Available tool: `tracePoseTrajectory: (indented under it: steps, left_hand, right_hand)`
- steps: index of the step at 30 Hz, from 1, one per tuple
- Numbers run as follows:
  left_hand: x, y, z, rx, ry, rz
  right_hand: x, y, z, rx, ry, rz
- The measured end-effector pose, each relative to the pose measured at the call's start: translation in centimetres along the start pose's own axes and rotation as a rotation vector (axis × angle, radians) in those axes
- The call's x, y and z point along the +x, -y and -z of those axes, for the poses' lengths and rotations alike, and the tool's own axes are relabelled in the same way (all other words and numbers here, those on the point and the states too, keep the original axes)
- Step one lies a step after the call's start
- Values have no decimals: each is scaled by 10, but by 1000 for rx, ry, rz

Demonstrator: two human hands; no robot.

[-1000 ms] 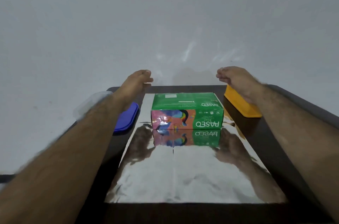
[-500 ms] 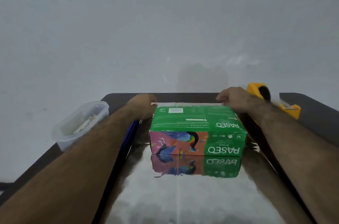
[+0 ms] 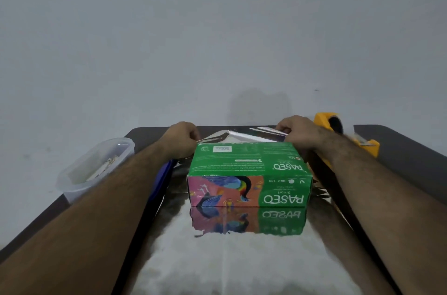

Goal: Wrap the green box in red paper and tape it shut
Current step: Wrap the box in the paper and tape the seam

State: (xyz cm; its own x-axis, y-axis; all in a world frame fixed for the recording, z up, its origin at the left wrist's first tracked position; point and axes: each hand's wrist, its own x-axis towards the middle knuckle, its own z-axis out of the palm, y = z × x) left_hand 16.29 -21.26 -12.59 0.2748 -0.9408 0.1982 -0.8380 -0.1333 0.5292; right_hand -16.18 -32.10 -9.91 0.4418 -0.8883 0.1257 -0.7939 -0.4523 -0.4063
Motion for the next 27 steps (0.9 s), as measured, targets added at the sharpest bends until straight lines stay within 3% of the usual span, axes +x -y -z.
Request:
tracePoseTrajectory:
  steps: [5,9,18,24,27]
  left_hand:
    - [-14,-11,19,-304,-78,38]
    - [-29,-18,36,-393,-59,31]
    - [-72,-22,52,-328,-7,-105]
    - [-102,-24,58,-214,-132,-225]
    - [-114,-23,57,-161,-183,-270]
  right_hand:
    - [-18,14,25,120,-21,36]
    - [-31,26,37,111,-43,37]
    - [-78,41,55,-30,-55,111]
    - [-105,42,59,-75,-51,150]
    - [-118,46,59,-143,25,163]
